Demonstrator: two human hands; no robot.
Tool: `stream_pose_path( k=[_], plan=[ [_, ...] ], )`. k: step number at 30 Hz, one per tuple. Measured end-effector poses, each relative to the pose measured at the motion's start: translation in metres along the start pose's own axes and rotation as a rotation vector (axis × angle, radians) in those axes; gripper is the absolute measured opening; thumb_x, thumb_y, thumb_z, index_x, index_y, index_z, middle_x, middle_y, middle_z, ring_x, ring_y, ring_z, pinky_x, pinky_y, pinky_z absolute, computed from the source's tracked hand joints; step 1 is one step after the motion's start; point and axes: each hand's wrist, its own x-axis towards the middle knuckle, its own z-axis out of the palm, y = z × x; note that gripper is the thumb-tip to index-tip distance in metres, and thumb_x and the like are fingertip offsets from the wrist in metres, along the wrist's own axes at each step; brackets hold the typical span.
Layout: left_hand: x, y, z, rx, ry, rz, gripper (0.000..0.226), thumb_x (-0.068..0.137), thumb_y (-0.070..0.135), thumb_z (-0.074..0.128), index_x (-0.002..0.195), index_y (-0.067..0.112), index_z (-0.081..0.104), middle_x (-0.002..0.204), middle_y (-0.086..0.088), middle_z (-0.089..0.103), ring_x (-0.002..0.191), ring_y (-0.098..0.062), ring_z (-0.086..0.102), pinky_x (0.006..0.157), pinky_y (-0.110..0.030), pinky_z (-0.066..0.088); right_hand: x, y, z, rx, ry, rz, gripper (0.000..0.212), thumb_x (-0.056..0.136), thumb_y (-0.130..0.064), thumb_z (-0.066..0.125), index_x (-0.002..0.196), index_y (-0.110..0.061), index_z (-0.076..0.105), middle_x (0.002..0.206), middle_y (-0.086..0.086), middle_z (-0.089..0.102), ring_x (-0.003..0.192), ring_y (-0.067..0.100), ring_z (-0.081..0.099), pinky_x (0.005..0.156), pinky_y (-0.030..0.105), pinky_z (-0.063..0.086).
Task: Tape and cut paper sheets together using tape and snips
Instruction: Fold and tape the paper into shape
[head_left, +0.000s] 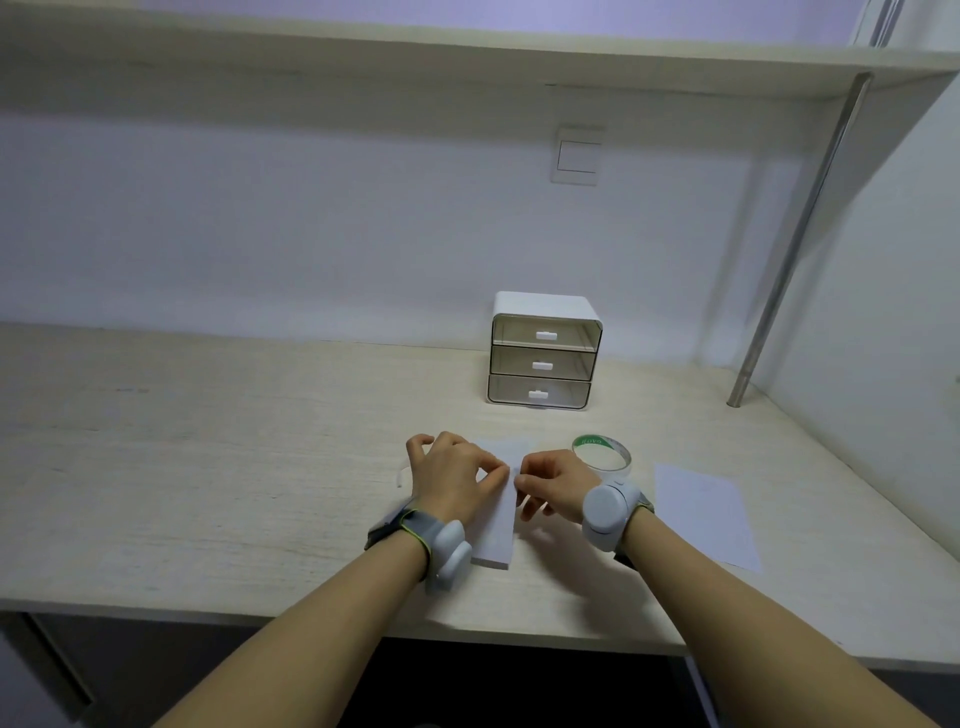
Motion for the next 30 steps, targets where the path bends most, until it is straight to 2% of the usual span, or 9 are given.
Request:
stream_pose_path(
  k=[6,12,19,22,25,28,30],
  plan=[
    [-0.001,-0.001,-0.001,0.006,-0.029,0.010,0.029,0.092,0.049,0.049,0.097,0.034,0.074,0.105,0.011,0.070,0.116,-0.006,0.046,0.102,-0.038,0.016,0.001,0.002,0.000,-0.012,-0.001,0.000,0.026,0.092,-0.009,0.052,0.067,-0.016,0.054,0.075,0.007,0.066,0.049,0.007,0.064,0.050,0.024,0.040],
    [0.000,0.002,0.000,0.047,-0.019,0.031,0.030,0.093,0.044,0.047,0.095,0.032,0.074,0.104,0.009,0.070,0.115,-0.008,0.048,0.101,-0.038,0.013,0.001,0.002,0.000,-0.023,-0.006,0.018,0.026,0.093,-0.009,0.052,0.068,-0.016,0.054,0.076,0.007,0.066,0.049,0.006,0.064,0.049,0.022,0.040],
    [0.002,0.004,0.004,0.215,-0.011,0.106,0.032,0.097,0.036,0.040,0.093,0.026,0.069,0.099,0.008,0.068,0.107,-0.013,0.053,0.098,-0.037,0.008,0.000,0.001,0.003,0.015,-0.014,0.057,0.021,0.092,-0.008,0.050,0.072,-0.011,0.054,0.071,0.003,0.065,0.046,0.003,0.064,0.049,0.022,0.037],
    [0.004,-0.004,0.005,0.063,-0.005,-0.052,0.029,0.094,0.027,0.039,0.084,0.024,0.066,0.094,0.007,0.067,0.100,-0.014,0.056,0.095,-0.036,0.014,0.001,0.004,0.003,0.072,-0.001,0.115,0.013,0.092,-0.007,0.049,0.079,-0.007,0.053,0.069,0.004,0.064,0.045,0.007,0.064,0.048,0.022,0.037],
    [0.003,-0.033,0.001,-0.084,0.032,-0.288,0.027,0.092,0.023,0.038,0.082,0.020,0.063,0.085,0.003,0.069,0.091,-0.019,0.058,0.088,-0.035,0.021,0.000,0.010,0.001,0.164,0.023,0.192,0.022,0.092,-0.004,0.047,0.070,-0.008,0.049,0.067,0.010,0.064,0.044,0.016,0.065,0.043,0.021,0.039],
    [-0.003,-0.065,-0.007,-0.070,0.013,-0.452,0.026,0.092,0.022,0.036,0.078,0.020,0.058,0.074,0.002,0.062,0.081,-0.023,0.054,0.080,-0.034,0.021,-0.001,0.014,-0.001,0.236,0.074,0.226,0.028,0.093,0.003,0.043,0.066,-0.005,0.046,0.065,0.016,0.059,0.034,0.018,0.061,0.034,0.017,0.041],
    [-0.005,-0.081,-0.011,-0.042,-0.015,-0.525,0.027,0.090,0.019,0.035,0.073,0.020,0.056,0.065,0.003,0.055,0.074,-0.024,0.051,0.076,-0.036,0.022,0.002,0.016,0.000,0.243,0.096,0.234,0.029,0.093,0.004,0.043,0.065,-0.004,0.047,0.066,0.015,0.058,0.035,0.020,0.060,0.036,0.023,0.047]
  ],
)
